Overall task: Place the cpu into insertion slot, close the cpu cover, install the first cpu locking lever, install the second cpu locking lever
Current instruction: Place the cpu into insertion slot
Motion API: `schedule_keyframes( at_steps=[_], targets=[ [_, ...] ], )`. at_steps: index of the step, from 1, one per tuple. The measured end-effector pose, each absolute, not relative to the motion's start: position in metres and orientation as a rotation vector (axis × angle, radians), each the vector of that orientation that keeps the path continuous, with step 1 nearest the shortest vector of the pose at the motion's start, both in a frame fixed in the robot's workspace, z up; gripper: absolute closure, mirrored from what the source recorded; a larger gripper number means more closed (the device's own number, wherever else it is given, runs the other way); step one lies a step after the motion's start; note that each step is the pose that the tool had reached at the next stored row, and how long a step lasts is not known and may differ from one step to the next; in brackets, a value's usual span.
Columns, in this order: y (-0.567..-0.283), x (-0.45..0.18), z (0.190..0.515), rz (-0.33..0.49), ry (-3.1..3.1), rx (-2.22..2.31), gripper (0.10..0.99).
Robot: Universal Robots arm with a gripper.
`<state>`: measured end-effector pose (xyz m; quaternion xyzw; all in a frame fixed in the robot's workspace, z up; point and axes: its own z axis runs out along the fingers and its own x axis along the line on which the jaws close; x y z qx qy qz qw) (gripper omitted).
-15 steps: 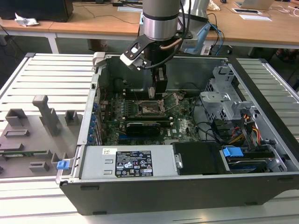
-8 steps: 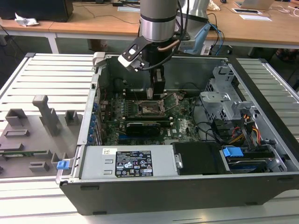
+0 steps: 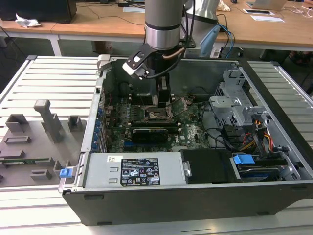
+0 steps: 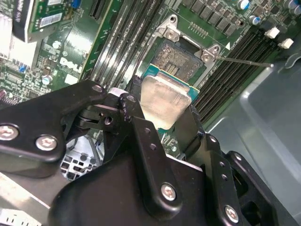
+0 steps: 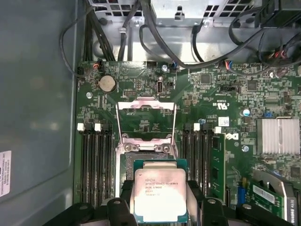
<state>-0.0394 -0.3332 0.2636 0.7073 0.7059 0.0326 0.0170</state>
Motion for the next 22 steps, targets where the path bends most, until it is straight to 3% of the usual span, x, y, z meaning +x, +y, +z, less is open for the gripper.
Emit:
schedule_keyframes(
  at_steps=[22],
  targets=[
    [-0.328, -0.044, 0.231, 0.102, 2.22, 2.173, 0.557]
  ],
)
